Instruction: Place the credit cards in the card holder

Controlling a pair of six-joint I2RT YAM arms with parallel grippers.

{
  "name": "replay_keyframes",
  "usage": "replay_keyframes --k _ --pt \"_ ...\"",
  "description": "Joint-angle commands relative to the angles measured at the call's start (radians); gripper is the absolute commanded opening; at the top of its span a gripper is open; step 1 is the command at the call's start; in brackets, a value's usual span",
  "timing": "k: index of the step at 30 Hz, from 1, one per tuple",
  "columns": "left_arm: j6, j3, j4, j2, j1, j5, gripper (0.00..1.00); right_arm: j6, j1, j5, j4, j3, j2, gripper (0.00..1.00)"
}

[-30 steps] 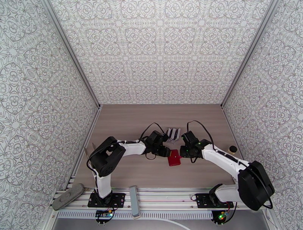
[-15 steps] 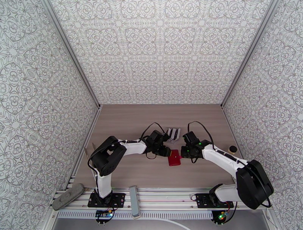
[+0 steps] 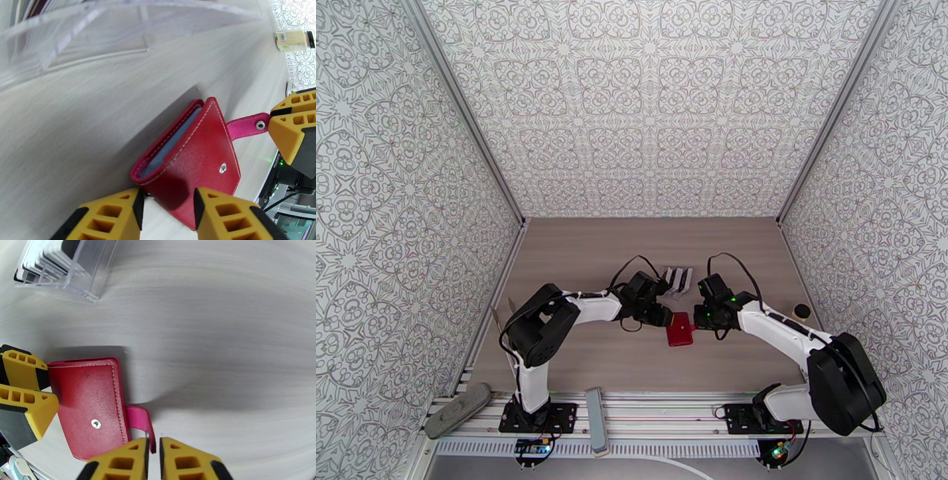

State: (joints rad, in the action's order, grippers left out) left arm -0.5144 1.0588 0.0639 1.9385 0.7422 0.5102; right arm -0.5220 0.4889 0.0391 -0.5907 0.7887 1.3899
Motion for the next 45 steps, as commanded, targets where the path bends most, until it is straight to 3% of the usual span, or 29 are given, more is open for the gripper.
replay_keyframes --k 1,20,28,36,45 --pt "0.022 0.004 0.008 0.047 -0.002 -0.001 0.41 0.016 -0.01 0.018 0.008 -0.009 0.012 0.14" --pt "0.017 0.01 0.016 0.063 0.01 -0.001 0.4 0.026 -0.01 0.067 0.009 -0.013 -0.009 0.0" --pt "0.023 0.016 0.043 0.069 0.016 -0.021 0.4 0.011 -0.01 0.106 0.006 -0.013 -0.043 0.0" --pt "0.019 0.029 0.083 0.083 0.016 -0.045 0.29 -0.004 0.007 0.123 0.002 -0.002 -0.048 0.0" --pt "0.011 0.027 0.095 0.085 0.011 -0.056 0.28 -0.017 0.049 0.133 0.02 0.014 -0.011 0.0"
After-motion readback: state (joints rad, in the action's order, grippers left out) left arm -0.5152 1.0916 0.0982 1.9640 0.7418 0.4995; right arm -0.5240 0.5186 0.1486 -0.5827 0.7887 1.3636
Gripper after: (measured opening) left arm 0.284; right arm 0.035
